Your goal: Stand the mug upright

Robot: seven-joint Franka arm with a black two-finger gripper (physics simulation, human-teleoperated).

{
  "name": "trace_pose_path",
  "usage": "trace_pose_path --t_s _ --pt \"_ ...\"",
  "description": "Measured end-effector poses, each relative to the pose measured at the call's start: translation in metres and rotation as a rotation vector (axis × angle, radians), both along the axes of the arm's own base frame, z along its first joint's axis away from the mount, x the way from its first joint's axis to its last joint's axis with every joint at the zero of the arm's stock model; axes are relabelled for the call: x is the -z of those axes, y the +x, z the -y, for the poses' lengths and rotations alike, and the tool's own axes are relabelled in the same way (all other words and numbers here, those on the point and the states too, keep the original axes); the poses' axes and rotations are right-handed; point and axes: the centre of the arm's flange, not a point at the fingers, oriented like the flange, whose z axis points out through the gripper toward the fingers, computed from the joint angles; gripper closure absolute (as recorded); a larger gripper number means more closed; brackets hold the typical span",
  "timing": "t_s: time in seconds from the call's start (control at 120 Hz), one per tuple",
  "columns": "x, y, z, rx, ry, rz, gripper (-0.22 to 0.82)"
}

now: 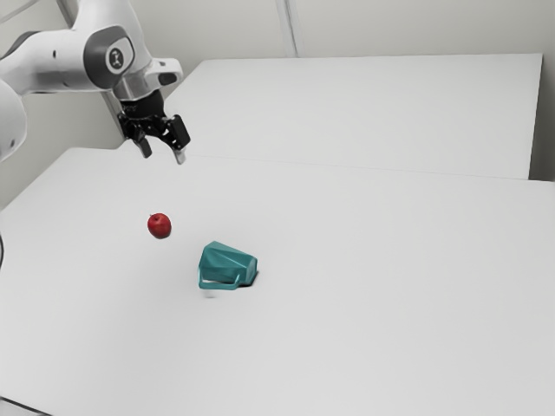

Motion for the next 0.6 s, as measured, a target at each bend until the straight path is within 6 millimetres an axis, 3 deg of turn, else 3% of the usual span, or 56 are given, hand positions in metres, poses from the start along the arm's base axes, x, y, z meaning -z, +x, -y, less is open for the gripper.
trace_pose_path --t_s 0.108,0.242,0.358,0.442,0.6 --pt "-0.011 -0.004 -0.005 -0.001 -0.011 0.036 0.0" --pt "0.001 -0.025 -0.019 -0.038 -0.058 0.035 0.0" --pt "0.026 -0.064 -0.028 -0.088 -0.114 0.066 0.0" --pt "0.04 -0.074 -0.026 -0.129 -0.162 0.099 0.0" --pt "0.086 -0.085 -0.027 -0.257 -0.27 0.139 0.0"
